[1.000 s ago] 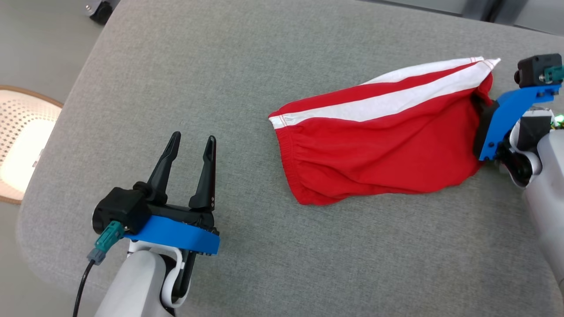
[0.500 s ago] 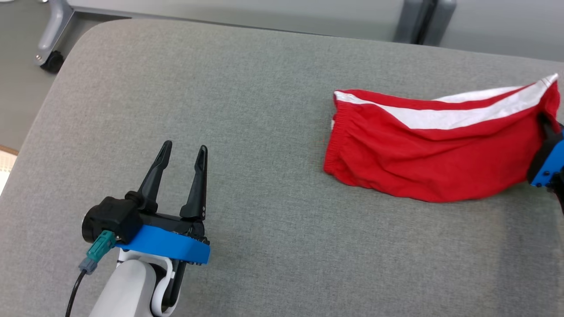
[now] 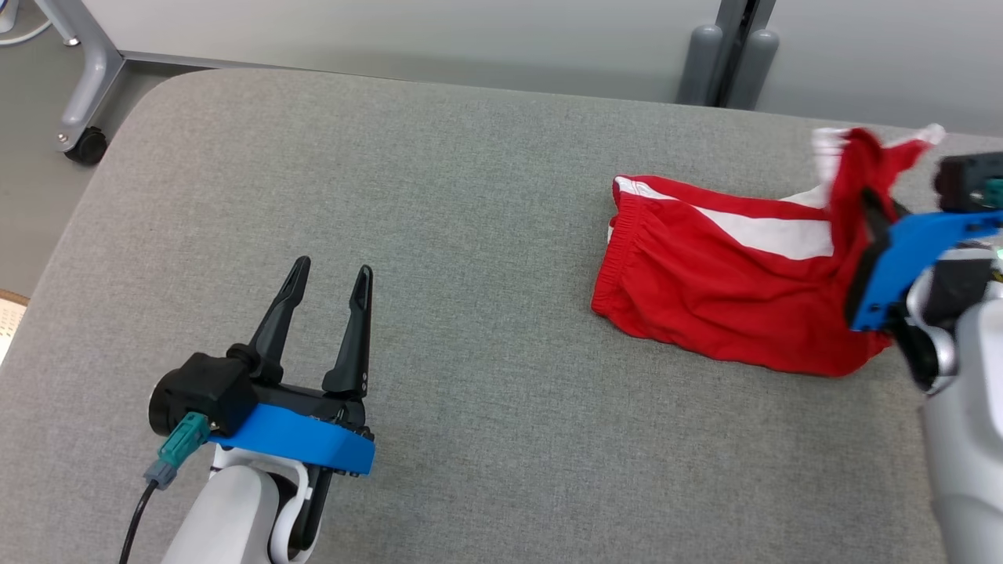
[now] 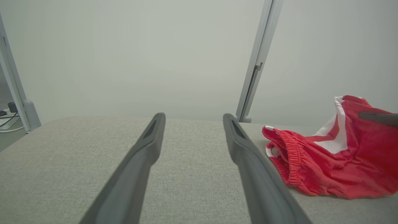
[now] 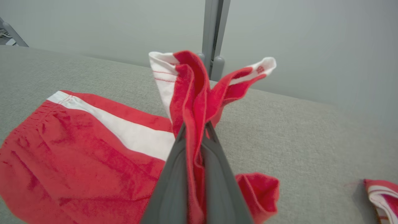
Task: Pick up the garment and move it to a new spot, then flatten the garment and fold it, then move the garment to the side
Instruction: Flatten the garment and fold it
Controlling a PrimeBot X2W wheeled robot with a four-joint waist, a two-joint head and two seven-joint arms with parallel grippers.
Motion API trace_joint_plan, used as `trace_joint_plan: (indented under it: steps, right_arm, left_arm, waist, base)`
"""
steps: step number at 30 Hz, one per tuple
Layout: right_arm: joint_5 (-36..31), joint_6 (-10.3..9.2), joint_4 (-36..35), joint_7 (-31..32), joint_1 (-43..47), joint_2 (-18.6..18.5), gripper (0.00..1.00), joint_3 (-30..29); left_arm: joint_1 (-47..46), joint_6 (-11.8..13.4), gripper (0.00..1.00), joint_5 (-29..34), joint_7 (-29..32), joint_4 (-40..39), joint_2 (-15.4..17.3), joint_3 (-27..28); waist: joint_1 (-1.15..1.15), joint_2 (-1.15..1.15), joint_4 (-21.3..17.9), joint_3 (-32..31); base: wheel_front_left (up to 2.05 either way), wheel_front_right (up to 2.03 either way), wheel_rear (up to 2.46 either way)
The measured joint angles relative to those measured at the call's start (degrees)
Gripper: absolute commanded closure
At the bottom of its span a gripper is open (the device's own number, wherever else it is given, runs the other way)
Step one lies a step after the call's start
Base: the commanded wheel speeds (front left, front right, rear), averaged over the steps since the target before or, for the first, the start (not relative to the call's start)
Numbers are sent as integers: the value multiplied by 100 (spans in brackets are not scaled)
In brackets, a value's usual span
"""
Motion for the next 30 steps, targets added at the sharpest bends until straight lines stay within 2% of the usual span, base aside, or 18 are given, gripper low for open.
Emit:
trace_joint_plan:
  steps: [4,7,12,17,18,19,20,22,26,30]
  right_arm:
    - [-92,0,-404,445,-5,377,100,402]
    - [-190,0,-407,587,-93,653,100,642]
    - [-290,0,149,557,-504,970,100,771]
    - [-321,0,877,437,-715,1040,100,934]
    - [-237,0,988,420,-725,1032,96,1029]
    - [-130,0,1092,415,-742,1038,60,1158]
    - [7,0,1161,385,-751,1044,0,1293]
    - [350,0,1236,323,-765,1059,0,1522]
    - [1489,0,1105,324,-743,1059,0,2078]
    - [2009,0,716,186,-710,1060,0,2359]
  left_arm:
    - [10,0,0,-11,0,9,0,-9]
    - [28,0,0,-45,0,5,1,-24]
    - [25,0,0,-62,0,5,-24,-133]
    - [-21,0,0,-105,0,29,-48,-240]
    - [-24,0,0,-109,0,36,-51,-252]
    - [-25,0,0,-111,0,44,-53,-261]
    - [-26,0,0,-115,0,51,-48,-263]
    - [-28,0,0,-121,0,63,-38,-254]
    - [-14,0,0,-126,-1,94,-10,-192]
    - [42,0,0,-125,0,113,16,-141]
  waist:
    - [0,0,48,-22]
    - [0,0,90,-3]
    - [0,0,245,49]
    - [0,0,454,99]
    - [0,0,496,101]
    - [0,0,533,104]
    - [0,0,558,107]
    - [1,0,577,89]
    - [0,0,521,8]
    - [0,0,359,-79]
  base:
    - [0,0,0]
    - [0,0,0]
    - [0,0,0]
    - [0,0,0]
    - [0,0,0]
    - [0,0,0]
    - [0,0,0]
    - [0,0,0]
    - [0,0,0]
    - [0,0,0]
